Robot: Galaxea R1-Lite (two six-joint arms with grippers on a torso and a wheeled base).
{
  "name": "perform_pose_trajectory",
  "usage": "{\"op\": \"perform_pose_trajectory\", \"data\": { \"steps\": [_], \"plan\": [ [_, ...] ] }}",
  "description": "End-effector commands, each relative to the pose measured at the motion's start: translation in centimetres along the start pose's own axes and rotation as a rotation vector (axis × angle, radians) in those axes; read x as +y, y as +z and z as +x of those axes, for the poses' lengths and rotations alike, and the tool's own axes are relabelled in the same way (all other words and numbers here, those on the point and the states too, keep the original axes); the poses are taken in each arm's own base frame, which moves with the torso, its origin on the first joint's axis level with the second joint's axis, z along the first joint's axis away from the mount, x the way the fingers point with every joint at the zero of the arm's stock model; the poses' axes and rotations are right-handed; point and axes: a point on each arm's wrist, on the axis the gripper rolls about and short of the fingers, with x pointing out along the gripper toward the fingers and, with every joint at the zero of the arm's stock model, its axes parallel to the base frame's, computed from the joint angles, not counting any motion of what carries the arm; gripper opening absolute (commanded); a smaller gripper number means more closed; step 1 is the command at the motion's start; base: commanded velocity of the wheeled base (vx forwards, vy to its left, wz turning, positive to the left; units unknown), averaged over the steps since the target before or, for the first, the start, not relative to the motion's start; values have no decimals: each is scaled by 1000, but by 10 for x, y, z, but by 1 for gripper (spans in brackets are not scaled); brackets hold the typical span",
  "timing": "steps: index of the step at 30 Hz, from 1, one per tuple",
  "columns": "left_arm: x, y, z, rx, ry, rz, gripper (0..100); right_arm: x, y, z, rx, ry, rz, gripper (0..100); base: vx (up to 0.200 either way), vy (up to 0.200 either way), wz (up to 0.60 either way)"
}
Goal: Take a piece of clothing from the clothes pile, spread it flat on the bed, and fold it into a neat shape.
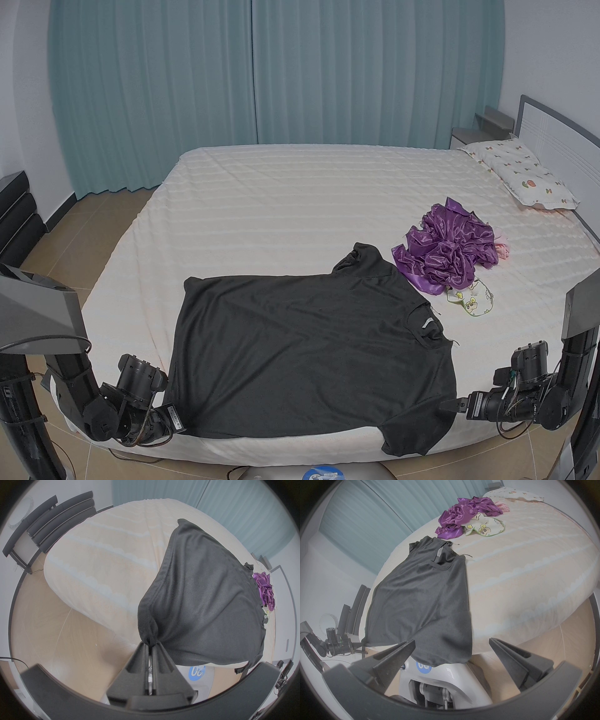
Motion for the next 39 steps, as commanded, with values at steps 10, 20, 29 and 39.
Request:
{"op": "perform_pose_trajectory", "data": {
  "steps": [10,20,29,39],
  "plan": [
    [-1,9,4,9,-46,-44,0,-10,-12,20,76,31,-75,100,0,0,0],
    [1,17,4,-32,-68,-90,0,-10,-7,49,-10,118,-115,100,0,0,0],
    [2,20,5,-26,-85,-104,0,-7,-1,55,-22,186,-128,100,0,0,0],
    [2,20,5,-21,-86,-105,0,-5,2,52,-29,220,-133,100,0,0,0]
  ]
}}
